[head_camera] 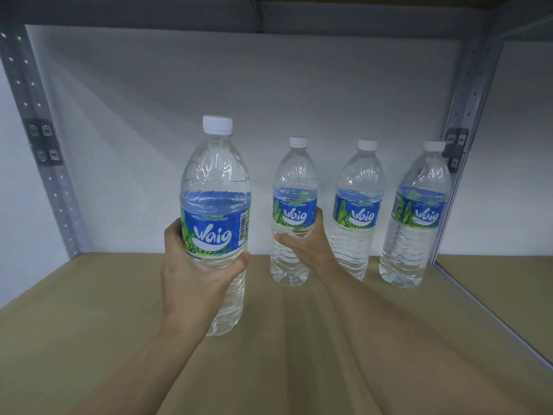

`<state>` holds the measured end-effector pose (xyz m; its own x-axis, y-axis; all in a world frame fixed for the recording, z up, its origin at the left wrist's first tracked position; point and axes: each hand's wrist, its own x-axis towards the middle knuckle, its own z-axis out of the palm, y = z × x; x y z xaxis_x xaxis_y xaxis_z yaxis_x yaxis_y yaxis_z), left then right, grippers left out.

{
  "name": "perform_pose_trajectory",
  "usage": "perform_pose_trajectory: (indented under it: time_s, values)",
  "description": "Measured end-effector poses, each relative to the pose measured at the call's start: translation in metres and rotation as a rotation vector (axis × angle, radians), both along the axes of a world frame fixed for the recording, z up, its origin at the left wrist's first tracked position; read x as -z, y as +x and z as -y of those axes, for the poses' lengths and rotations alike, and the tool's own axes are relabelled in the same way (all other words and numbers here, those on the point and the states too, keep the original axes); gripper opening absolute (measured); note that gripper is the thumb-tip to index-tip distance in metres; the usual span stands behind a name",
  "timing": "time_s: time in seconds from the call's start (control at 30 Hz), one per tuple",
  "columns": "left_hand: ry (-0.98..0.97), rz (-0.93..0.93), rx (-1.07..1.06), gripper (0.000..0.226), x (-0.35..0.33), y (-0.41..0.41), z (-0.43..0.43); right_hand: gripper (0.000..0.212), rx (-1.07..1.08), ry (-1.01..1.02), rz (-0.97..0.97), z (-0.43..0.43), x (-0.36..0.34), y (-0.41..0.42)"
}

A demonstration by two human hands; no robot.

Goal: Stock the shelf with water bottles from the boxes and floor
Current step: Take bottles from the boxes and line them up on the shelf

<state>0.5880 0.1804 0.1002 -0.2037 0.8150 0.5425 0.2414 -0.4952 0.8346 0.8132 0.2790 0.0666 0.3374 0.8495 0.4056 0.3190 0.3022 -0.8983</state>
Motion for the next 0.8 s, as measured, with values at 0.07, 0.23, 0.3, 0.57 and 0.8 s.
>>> perform_pose_trajectory:
  time_s: [0.07, 0.23, 0.3, 0.57, 0.8]
  values:
    - [-0.001, 0.001, -0.004, 0.085, 0.000, 0.001, -0.001, 0.087, -0.006, -0.027, 0.001, 0.001, 0.000, 0.000]
    - [-0.010, 0.019, -0.004, 0.088, 0.003, 0.000, -0.003, 0.086, -0.003, -0.099, 0.013, 0.007, -0.001, 0.000]
    - [-0.005, 0.014, -0.003, 0.088, 0.005, -0.001, -0.005, 0.082, -0.009, -0.158, 0.014, 0.013, -0.005, -0.001]
    - [0.014, 0.015, 0.003, 0.091, 0.007, 0.001, -0.014, 0.100, 0.075, -0.518, 0.246, 0.042, 0.011, -0.008]
    - [0.021, 0.015, 0.010, 0.091, 0.013, 0.008, -0.025, 0.047, 0.155, -0.438, 0.897, 0.109, 0.063, -0.015]
